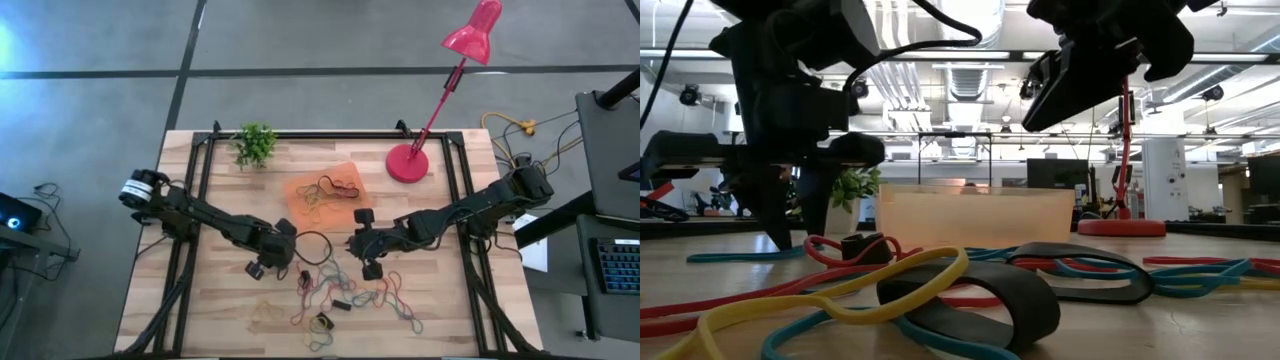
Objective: Pick and place rubber bands into bin
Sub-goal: Put the blue rubber band into the orange bin
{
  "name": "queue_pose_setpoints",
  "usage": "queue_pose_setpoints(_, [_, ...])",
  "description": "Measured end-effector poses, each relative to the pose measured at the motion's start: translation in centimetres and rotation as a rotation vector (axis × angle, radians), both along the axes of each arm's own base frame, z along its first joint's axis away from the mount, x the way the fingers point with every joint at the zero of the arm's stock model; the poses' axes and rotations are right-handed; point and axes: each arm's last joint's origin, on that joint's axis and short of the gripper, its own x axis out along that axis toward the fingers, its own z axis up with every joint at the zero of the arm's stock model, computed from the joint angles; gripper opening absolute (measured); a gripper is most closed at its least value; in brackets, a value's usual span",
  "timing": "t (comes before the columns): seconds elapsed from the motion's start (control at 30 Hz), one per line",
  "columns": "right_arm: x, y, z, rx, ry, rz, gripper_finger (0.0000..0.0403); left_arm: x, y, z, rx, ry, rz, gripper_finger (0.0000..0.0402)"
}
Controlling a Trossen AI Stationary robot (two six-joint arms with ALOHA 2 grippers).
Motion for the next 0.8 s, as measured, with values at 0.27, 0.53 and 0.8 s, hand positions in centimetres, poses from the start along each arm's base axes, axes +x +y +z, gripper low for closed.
queue_pose_setpoints(0.27, [0.12,0.04,0.10,0.010,-0.018,-0.004,0.0063,0.11,-0.04,0.09,-0.069,0.012,-0.080,0.0105])
queue_pose_setpoints(0.53, [0.14,0.04,0.12,0.015,-0.021,-0.009,0.0059,0.17,0.21,0.10,-0.109,0.022,-0.051,0.0105])
queue_pose_setpoints(0.8, [0.14,0.04,0.13,0.017,-0.022,-0.010,0.0063,0.23,0.35,0.10,-0.075,0.012,0.013,0.0105])
